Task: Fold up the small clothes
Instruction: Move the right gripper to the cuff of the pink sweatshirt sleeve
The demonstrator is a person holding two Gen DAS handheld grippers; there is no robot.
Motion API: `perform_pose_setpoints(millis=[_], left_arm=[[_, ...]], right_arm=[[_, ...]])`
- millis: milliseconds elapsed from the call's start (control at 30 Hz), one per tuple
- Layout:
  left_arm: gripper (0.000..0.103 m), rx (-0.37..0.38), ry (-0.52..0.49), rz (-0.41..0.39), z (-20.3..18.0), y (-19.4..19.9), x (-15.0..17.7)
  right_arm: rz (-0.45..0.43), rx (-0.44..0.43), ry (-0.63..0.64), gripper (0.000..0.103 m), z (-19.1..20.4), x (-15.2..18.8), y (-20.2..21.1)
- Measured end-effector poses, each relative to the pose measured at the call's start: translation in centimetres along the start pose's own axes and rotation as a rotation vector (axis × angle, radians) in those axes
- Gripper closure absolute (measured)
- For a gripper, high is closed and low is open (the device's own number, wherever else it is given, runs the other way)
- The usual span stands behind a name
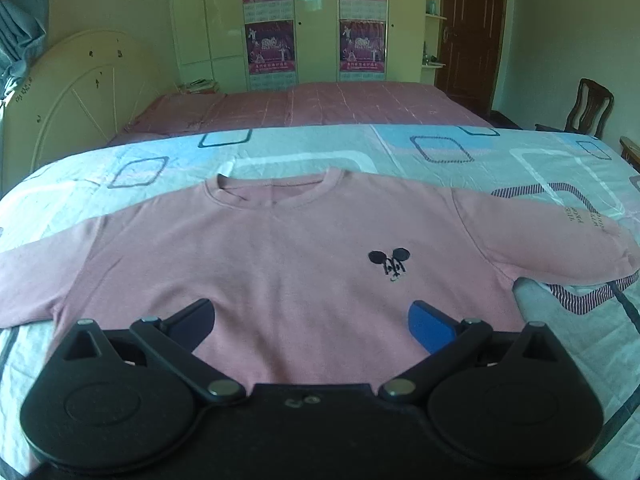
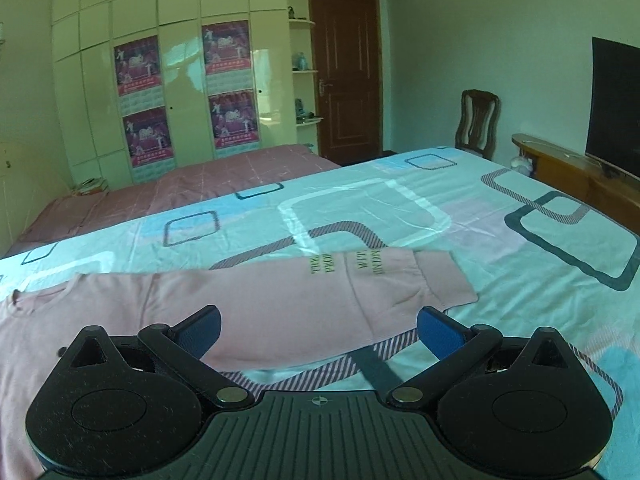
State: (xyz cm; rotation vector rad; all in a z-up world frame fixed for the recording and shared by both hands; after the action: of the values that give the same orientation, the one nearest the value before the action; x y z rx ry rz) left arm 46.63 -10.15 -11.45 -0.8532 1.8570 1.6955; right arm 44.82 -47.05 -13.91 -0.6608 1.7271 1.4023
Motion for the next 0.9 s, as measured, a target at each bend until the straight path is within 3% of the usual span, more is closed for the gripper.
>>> perform_pose_setpoints(millis=[67, 167, 233, 333, 367, 400, 433, 467, 633, 833, 900], left_arm=[[0.0, -0.003, -0.037, -0.008, -1.1, -1.3, 0.6], [0.0, -0.015, -0.081, 0.056, -2.6, -3.4, 1.5], [0.0, 0.009, -0.058, 0.12, -2.9, -4.7, 1.7], [0.001, -0.008, -0.02, 0.139, -3.0, -6.1, 1.4], [0.003, -0.016, -0.012, 0.135, -3.1, -6.4, 1.3], [0.003, -0.03, -0.004, 0.126, -3.0, -6.6, 1.1], [0.003, -0.034, 0.001, 0.119, -3.0, -6.8, 0.9], [0.004, -0.029, 0.004, 0.117, -3.0, -7.0, 0.6], [0.003, -0.057, -0.016, 0.106, -3.4, -8.0, -0.4], [0.001, -0.03, 0.017, 0.12, -3.5, -9.2, -1.2], [0.001, -0.025, 0.013, 0.115, -3.7, -9.4, -1.3]], right_arm=[[0.022, 0.019, -0.013, 0.001, -1.7, 0.3, -2.2], [0.049, 0.036, -0.042, 0.001, -4.1, 1.2, -5.1], [0.063, 0.035, -0.071, 0.001, -5.5, 1.8, -6.7], [0.069, 0.029, -0.113, 0.001, -7.3, 2.5, -8.6], [0.071, 0.027, -0.126, 0.005, -7.8, 2.7, -9.0], [0.076, 0.015, -0.145, 0.015, -8.4, 2.9, -9.7], [0.092, 0.007, -0.173, 0.034, -8.8, 3.2, -10.4], [0.105, 0.003, -0.196, 0.038, -9.2, 3.5, -10.9], [0.127, -0.021, -0.328, 0.038, -10.9, 4.6, -11.4], [0.089, -0.071, -0.479, 0.038, -13.0, 5.2, -11.4], [0.076, -0.079, -0.53, 0.044, -13.8, 5.0, -11.8]])
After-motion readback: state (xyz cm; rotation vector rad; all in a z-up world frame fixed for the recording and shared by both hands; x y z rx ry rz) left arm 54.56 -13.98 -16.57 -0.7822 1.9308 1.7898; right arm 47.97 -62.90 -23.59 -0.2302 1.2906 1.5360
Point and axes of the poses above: each gripper's, at about its wrist camera, not at the fingertips, and y roughly against the way its jaws point, z to its left, x to its underside, the point moved 2 cm from there along -y, roughly the way its jaws point, and after that the axes turned 13 degrees about y, right-handed, at the moved point
